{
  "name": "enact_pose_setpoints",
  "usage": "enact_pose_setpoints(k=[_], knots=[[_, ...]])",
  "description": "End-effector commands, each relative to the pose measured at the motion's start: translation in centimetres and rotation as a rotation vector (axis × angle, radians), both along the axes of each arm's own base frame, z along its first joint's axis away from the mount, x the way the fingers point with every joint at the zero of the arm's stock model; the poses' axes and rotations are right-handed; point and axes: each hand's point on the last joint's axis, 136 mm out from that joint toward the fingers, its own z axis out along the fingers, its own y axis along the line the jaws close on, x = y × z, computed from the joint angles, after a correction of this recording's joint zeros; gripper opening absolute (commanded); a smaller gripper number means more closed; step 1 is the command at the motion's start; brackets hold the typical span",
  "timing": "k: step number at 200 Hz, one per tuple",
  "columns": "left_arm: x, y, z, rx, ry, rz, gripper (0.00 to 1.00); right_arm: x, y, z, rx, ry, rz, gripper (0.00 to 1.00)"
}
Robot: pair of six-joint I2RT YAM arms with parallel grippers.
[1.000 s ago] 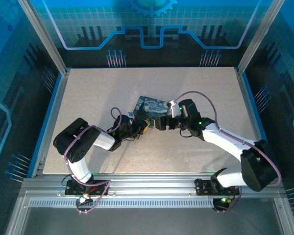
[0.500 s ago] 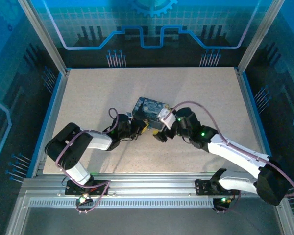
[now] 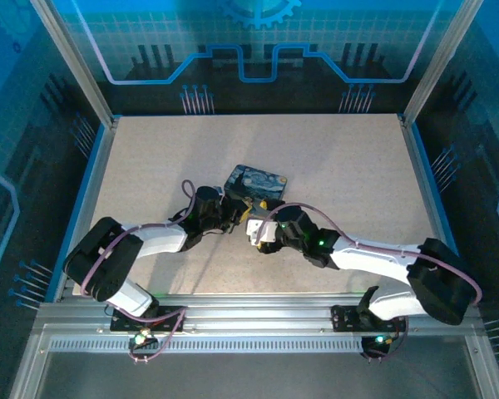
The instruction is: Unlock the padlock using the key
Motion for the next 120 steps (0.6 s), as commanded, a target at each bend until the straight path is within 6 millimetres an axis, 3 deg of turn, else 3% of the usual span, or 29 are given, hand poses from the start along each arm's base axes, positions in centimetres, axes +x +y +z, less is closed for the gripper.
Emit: enact_pose_setpoints(k=[1, 64, 120], knots=[[0.4, -0.8, 2.3, -0.055, -0.02, 0.001, 0.0, 0.9, 1.1, 0.9, 0.046, -0.069, -0.015, 0.91], [0.3, -0.9, 2.2, -0.066, 0.003, 0.005, 0.0, 1.8, 1.4, -1.1, 0.017, -0.041, -0.049, 0.73], [0.3, -1.1, 2.4, -0.076, 0.004, 0.0, 0.0, 2.4, 1.5, -1.4, 0.032, -0.033, -0.075, 0.56]])
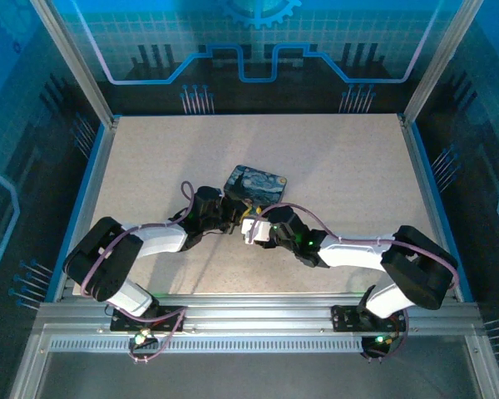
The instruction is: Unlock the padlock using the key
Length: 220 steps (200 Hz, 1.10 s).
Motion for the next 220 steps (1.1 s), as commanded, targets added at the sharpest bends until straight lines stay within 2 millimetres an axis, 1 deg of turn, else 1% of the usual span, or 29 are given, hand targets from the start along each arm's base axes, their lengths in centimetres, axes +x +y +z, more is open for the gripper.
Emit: enact_pose_setpoints(k=[1, 50, 81, 140, 169, 187, 220], knots=[[0.5, -1.1, 2.7, -0.057, -0.042, -0.02, 0.0, 0.8, 0.7, 1.0, 0.046, -0.024, -0.022, 0.55], [0.4, -1.1, 2.6, -0.06, -0.041, -0.021, 0.0, 1.7, 0.9, 0.7, 0.036, -0.031, -0.045, 0.42], [0.4, -1.2, 2.5, -0.063, -0.039, -0.022, 0.0, 2.0, 0.9, 1.0, 0.059, -0.034, -0.061, 0.4], [0.3, -1.2, 2.2, -0.066, -0.032, -0.023, 0.0, 2.3, 0.9, 0.9, 0.064, -0.027, -0.069, 0.29], [0.3, -1.3, 2.3, -0.071, -0.035, -0.023, 0.0, 2.4, 0.9, 0.7, 0.063, -0.024, -0.076, 0.26], [0.3, -1.4, 2.4, -0.073, -0.037, -0.027, 0.0, 2.6, 0.9, 0.7, 0.067, -0.026, -0.087, 0.23], [0.4, -1.5, 2.3, -0.086, -0.034, -0.026, 0.0, 3.0, 0.8, 0.7, 0.069, -0.035, -0.106, 0.13]])
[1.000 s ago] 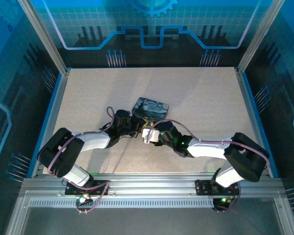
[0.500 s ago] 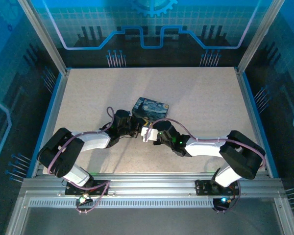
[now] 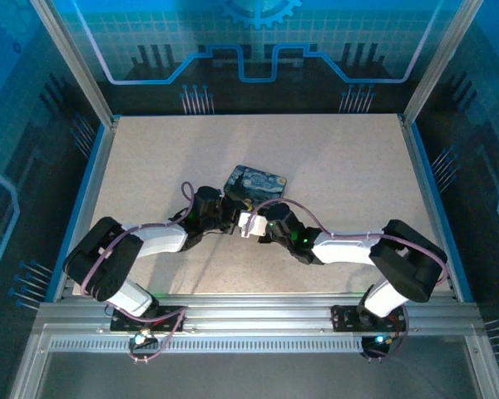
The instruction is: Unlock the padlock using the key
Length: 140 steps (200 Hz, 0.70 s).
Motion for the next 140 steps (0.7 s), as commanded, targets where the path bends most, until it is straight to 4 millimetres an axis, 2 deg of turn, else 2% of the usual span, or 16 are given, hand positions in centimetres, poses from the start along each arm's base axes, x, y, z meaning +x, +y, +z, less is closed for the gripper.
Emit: enact_pose_setpoints(k=[1, 54, 140], knots=[[0.45, -1.35, 2.22, -0.07, -0.051, -0.031, 0.0, 1.07, 0.27, 0.7, 0.028, -0.019, -0.032, 0.13], [0.39, -1.43, 2.19, -0.069, -0.05, -0.033, 0.0, 1.38, -0.15, 0.73, 0.034, -0.021, -0.059, 0.0], [0.44, -1.58, 2.28, -0.068, -0.05, -0.035, 0.0, 1.71, -0.07, 1.57, 0.105, 0.009, -0.107, 0.0]])
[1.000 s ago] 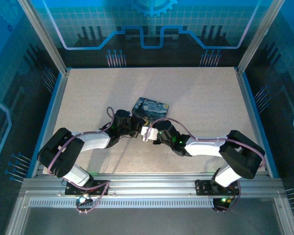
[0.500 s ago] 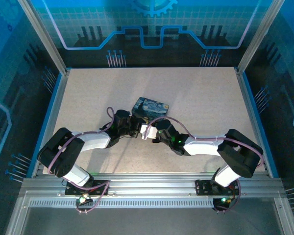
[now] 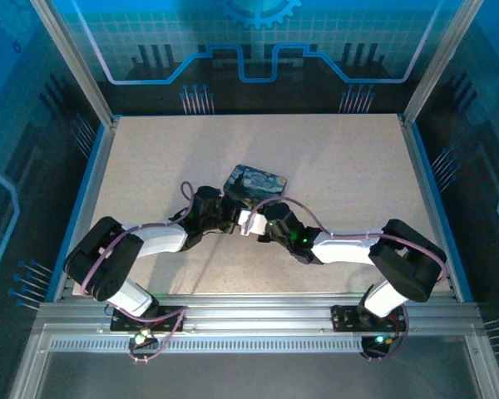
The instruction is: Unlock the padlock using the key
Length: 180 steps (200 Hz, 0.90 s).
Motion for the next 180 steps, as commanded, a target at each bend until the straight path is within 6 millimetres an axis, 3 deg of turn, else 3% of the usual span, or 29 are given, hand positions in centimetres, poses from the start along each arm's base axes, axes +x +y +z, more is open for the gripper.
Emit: enact_pose_setpoints(k=[1, 133, 180], knots=[[0.3, -1.6, 2.2, -0.068, -0.045, -0.041, 0.0, 1.4, 0.0, 1.4, 0.079, 0.001, -0.074, 0.0], [0.3, -1.8, 1.9, -0.062, -0.035, -0.041, 0.0, 1.1, 0.6, 1.4, 0.504, 0.382, -0.177, 0.0], [0.2, -1.9, 1.7, -0.058, -0.035, -0.043, 0.0, 1.2, 0.3, 0.8, 0.517, 0.414, -0.197, 0.0]])
